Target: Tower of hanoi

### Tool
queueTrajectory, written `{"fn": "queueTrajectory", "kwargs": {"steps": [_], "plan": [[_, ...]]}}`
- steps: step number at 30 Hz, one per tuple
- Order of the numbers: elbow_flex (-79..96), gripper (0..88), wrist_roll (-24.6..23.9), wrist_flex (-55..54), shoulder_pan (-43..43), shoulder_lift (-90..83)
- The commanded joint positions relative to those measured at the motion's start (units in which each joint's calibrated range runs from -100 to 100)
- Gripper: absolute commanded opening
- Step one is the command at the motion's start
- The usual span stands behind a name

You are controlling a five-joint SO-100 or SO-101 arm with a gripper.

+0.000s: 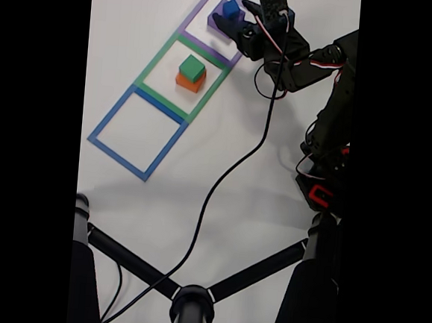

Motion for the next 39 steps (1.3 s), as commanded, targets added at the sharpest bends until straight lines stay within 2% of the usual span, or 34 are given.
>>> {"fn": "queueTrajectory", "kwargs": {"steps": [1,23,39], "plan": [[-2.7,21.7,0.0,-1.4,-0.1,0.5],[-4.3,15.1,0.0,-2.2,-0.3,4.3],[-4.9,1.5,0.0,-2.4,-0.4,4.9]]}}
